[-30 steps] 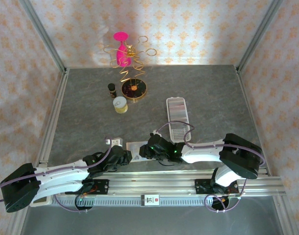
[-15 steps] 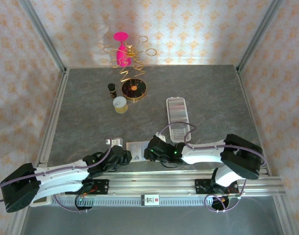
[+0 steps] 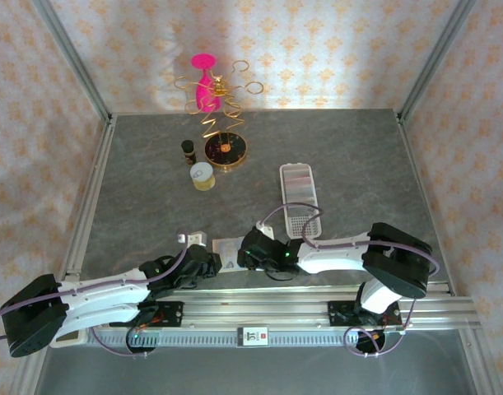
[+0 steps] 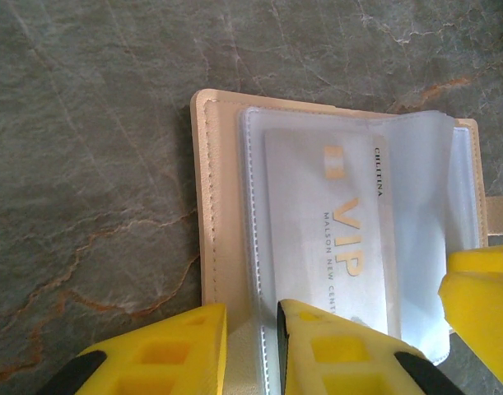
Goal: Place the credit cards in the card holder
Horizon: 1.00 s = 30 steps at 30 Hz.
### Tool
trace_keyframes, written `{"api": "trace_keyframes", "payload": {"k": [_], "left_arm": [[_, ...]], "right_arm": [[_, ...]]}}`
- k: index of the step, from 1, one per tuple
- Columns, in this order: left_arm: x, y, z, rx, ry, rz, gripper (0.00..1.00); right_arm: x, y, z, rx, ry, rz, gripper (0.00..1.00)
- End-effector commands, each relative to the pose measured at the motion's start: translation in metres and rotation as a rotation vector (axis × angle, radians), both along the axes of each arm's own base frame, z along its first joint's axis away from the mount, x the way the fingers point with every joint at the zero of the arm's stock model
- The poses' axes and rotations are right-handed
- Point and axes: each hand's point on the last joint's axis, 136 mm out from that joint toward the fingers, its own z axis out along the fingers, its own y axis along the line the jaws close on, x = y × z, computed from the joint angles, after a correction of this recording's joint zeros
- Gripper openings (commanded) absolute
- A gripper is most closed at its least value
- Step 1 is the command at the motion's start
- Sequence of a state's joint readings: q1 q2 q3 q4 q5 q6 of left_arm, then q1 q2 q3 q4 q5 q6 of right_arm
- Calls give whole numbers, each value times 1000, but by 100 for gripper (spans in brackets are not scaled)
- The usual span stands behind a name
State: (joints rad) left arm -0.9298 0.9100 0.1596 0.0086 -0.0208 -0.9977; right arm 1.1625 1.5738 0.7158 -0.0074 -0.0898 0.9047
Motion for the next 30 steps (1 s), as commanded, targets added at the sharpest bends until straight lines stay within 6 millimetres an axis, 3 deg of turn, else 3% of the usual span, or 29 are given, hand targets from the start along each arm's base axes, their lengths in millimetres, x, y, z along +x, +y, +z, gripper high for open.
{"api": "trace_keyframes", "payload": {"k": [1,9,30], "left_arm": [[-3,8,-8,45,7,8,25],[-4,9,-9,45,10,8,24],[-5,10,-10,41,11,12,23]], "right_arm": [[-5,0,-7,-20,14,15,43],[-6,23,21,167,15,17,44],[-4,45,34,257,14,32,42]]}}
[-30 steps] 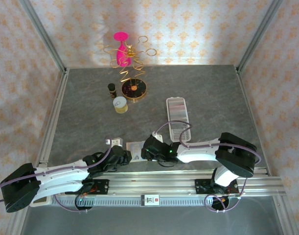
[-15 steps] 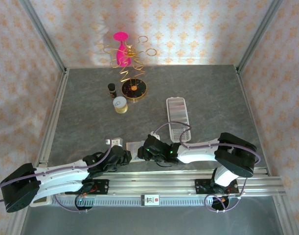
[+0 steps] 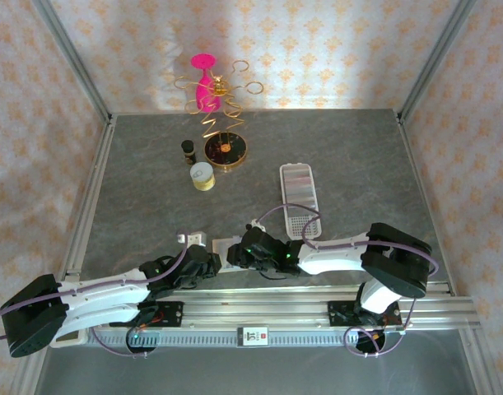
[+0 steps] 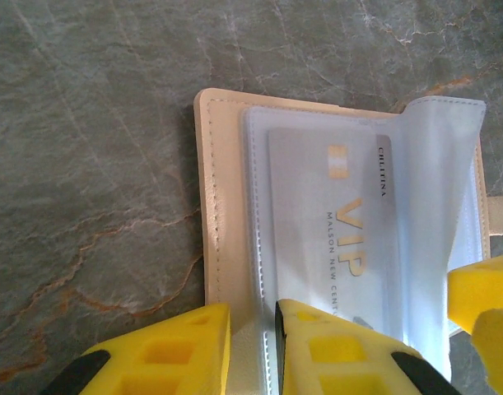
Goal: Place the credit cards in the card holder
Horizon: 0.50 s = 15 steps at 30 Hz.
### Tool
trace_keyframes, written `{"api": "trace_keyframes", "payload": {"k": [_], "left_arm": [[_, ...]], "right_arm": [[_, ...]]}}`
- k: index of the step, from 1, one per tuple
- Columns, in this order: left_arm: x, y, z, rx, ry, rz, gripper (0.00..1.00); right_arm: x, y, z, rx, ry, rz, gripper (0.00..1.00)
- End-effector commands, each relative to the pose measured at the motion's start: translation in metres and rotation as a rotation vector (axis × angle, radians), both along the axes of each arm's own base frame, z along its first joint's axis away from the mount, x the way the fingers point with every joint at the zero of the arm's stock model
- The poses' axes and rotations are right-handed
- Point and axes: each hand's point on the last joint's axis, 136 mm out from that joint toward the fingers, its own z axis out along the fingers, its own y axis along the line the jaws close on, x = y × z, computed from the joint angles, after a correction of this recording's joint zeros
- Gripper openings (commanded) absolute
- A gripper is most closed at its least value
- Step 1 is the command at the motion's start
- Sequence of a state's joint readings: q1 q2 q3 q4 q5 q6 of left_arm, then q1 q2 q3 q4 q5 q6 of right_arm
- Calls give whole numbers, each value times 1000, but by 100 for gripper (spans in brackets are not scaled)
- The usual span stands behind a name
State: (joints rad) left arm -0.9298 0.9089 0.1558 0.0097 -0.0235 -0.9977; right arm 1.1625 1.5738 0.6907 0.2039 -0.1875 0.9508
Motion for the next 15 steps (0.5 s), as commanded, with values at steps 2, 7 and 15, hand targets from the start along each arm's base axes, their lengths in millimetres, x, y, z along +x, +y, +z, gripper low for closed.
{"api": "trace_keyframes", "payload": {"k": [2,7,15], "left_arm": [[-4,9,-9,36,10,10,23],[-5,9,-8,35,9,11,23],[-3,8,-7,28,1,12,23]], "right_arm": [[0,9,11,41,-9,0,42],[0,4,5,14,-8,-12,40],[-1,7,-3,13,10,-6,37]]}}
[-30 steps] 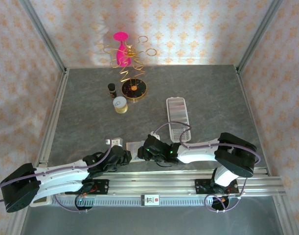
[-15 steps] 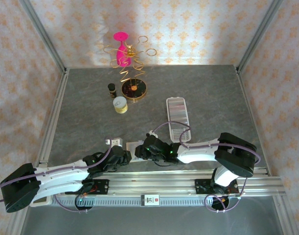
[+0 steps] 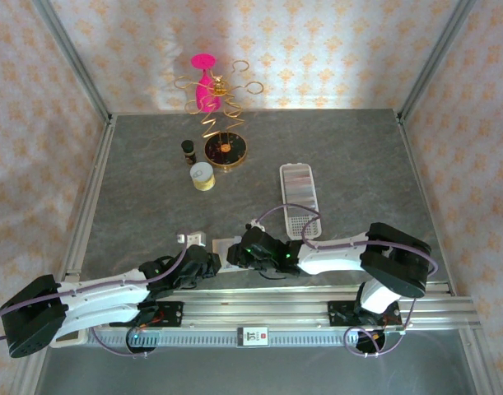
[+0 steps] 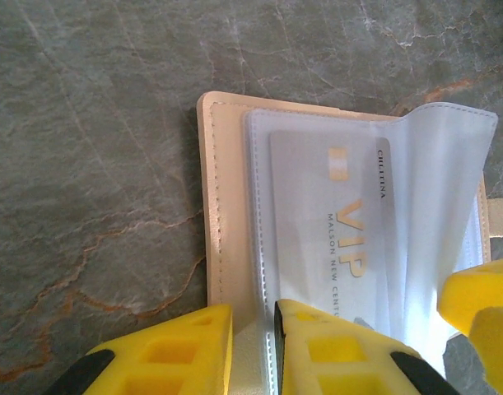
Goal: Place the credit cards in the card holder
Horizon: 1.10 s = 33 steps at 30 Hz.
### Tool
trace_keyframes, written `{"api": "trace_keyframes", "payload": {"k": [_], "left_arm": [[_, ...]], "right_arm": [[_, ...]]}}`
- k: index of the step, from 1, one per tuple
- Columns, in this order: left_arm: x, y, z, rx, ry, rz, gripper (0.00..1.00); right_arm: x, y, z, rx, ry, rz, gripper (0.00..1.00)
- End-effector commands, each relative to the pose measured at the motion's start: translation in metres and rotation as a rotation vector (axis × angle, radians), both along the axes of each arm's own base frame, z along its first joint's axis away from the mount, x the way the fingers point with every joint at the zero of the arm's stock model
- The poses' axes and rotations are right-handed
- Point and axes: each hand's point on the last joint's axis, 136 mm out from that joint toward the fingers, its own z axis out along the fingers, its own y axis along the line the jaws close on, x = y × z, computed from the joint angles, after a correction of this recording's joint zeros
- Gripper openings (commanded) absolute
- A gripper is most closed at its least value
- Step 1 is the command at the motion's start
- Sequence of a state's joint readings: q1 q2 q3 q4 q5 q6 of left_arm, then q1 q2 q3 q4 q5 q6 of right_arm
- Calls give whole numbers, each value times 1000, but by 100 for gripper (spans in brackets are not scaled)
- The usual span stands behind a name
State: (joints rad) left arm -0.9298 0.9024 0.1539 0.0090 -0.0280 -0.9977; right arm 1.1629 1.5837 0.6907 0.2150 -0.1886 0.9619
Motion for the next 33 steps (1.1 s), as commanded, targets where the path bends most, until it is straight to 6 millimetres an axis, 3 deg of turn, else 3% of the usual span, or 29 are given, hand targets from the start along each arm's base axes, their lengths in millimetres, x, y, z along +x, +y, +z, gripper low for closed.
{"api": "trace_keyframes", "payload": {"k": [1,13,19,24,29,33], "left_arm": [[-4,8,-8,29,7,11,23],[-3,8,-6,35,2,11,23],[-3,9,-7,41,2,12,23],[-3,10,-8,41,1,13,23],[-3,10,-7,39,0,14,23],[-4,10,-7,40,1,11,23]], "right_arm": [[-1,5,-2,2,4,1,36],[5,-11,-22,-167,-18,-8,30],[10,-16,-16,-201,-49,-21,14],[12,-22,-6,-195,-72,-41,5],[12,-24,-1,-181,-78,-47,4],[10,-20,0,-165,-78,-36,8]]}}
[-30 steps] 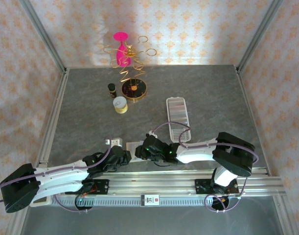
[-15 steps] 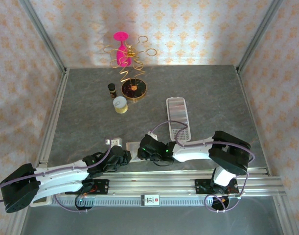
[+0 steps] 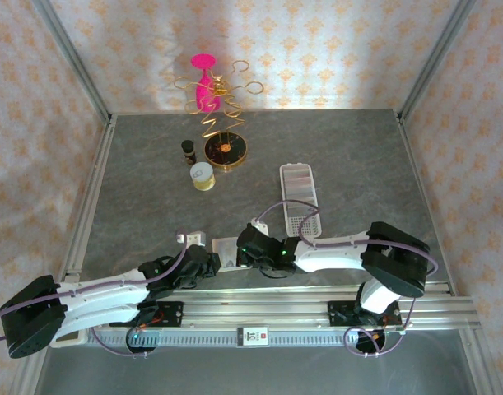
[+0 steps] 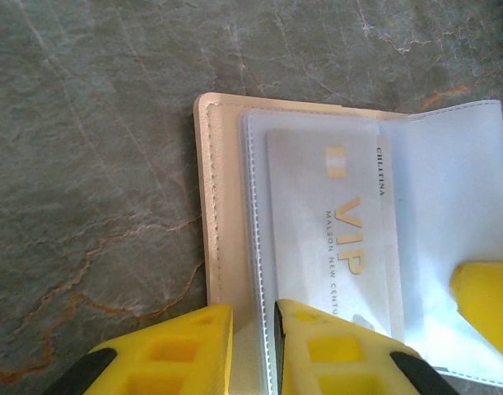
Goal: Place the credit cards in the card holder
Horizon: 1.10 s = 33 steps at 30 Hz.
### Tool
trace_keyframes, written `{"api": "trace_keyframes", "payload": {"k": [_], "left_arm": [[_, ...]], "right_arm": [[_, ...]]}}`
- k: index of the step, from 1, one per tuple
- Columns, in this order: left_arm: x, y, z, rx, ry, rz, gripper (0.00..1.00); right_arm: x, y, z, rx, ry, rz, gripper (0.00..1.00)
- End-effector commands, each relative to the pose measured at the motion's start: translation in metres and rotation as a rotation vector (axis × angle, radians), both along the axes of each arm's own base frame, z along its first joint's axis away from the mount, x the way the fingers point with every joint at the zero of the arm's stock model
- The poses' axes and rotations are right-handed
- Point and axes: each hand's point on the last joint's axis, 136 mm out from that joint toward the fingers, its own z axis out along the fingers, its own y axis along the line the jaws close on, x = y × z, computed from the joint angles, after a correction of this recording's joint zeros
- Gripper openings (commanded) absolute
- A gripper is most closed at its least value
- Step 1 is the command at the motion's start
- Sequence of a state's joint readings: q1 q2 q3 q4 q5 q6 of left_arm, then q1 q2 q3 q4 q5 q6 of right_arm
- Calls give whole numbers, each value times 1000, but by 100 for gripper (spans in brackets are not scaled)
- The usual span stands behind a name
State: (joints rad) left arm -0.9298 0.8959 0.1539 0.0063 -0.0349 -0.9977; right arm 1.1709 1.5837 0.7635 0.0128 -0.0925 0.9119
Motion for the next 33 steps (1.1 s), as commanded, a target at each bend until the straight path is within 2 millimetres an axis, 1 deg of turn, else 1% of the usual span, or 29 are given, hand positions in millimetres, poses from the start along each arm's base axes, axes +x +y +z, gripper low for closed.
{"api": "trace_keyframes", "payload": {"k": [1,2,4,6,9,11,14,17,20,21,23,28,31,33], "left_arm": [[-4,9,-7,37,6,5,21],[-4,9,-7,36,5,7,19],[-5,10,-7,42,7,5,19],[-5,9,-6,37,7,5,26],[-5,5,-1,13,-1,-4,30],[-3,4,2,-3,-10,2,32],[-2,8,4,1,-19,24,33],[0,20,3,39,-28,66,32],[3,31,5,56,-45,117,31],[3,34,5,58,-50,133,31],[5,40,8,59,-60,166,32],[9,48,17,40,-100,218,33],[11,54,24,32,-125,252,36],[13,57,31,24,-146,267,37]], "right_arm": [[2,0,5,1,-32,-6,8],[2,0,5,-4,-34,1,8],[5,-4,5,-34,-49,-8,9],[4,-2,7,-25,-54,2,12],[1,9,8,20,-36,34,22],[-2,16,7,44,-22,51,25],[-4,26,6,78,-9,68,26],[-3,35,10,113,-9,76,27],[-3,45,20,160,-20,88,29],[-1,48,24,175,-25,90,32],[-2,54,32,205,-34,100,33],[2,63,49,263,-73,110,35],[7,64,68,302,-133,115,35],[14,60,88,304,-220,119,35]]}}
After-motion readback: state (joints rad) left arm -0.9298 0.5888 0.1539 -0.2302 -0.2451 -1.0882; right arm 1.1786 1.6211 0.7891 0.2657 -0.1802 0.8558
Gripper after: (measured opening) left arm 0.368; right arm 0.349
